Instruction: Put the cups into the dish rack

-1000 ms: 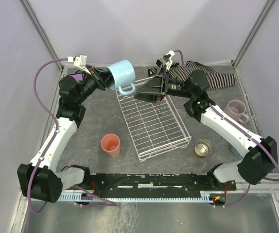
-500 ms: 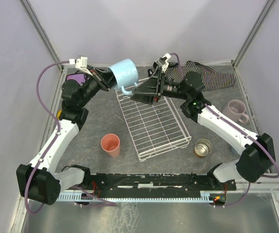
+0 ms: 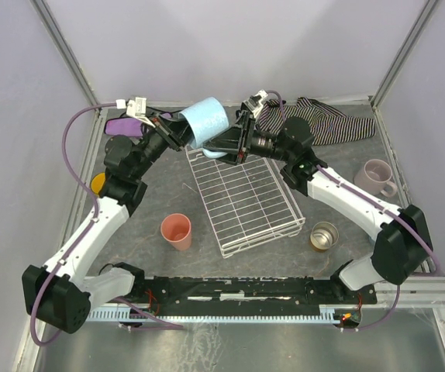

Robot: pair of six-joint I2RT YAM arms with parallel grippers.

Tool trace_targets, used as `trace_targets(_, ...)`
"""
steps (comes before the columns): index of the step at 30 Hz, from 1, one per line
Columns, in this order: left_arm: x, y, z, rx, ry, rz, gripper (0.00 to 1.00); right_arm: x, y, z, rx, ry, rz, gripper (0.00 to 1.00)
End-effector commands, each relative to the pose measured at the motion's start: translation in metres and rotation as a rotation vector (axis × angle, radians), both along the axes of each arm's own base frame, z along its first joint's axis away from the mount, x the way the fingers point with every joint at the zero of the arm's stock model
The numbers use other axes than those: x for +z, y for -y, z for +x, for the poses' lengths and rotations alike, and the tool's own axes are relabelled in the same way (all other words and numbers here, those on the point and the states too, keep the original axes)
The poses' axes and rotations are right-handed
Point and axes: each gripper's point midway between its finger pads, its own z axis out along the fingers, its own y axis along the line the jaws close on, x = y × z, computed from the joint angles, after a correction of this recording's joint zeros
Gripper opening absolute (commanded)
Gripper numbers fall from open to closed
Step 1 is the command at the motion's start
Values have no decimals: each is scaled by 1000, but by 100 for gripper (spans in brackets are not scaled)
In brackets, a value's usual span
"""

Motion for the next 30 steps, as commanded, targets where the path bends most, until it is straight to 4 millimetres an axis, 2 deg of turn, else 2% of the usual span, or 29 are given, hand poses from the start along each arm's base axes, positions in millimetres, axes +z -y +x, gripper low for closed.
trace_targets(1, 59, -10, -25, 19, 219, -89, 3, 25, -1, 2, -23, 75, 71, 55)
trace_targets(14, 46, 4, -11, -27, 147, -73, 3, 26, -14, -12, 42, 89, 68, 54)
trace_targets(17, 46, 3, -11, -22, 147, -74, 3, 25, -14, -13, 45, 87, 67, 45)
trace_targets(18, 46, 3, -10, -19, 146, -76, 3, 25, -14, -13, 45, 87, 66, 39)
trace_targets(20, 44, 3, -10, -20, 146, -73, 3, 24, -14, -13, 47, 85, 65, 22)
trace_targets(21, 44, 3, -10, -20, 146, -73, 3, 24, -14, -13, 46, 84, 64, 9)
trace_targets(22, 43, 3, -10, -18, 147, -73, 3, 24, -14, -13, 46, 85, 63, 2)
trace_targets(27, 34, -1, -3, 22, 125, -49, 4, 17, -14, -14, 37, 108, -9, 1)
trace_targets(30, 30, -2, -1, 31, 113, -35, 20, 17, -12, -16, 34, 132, -34, 1)
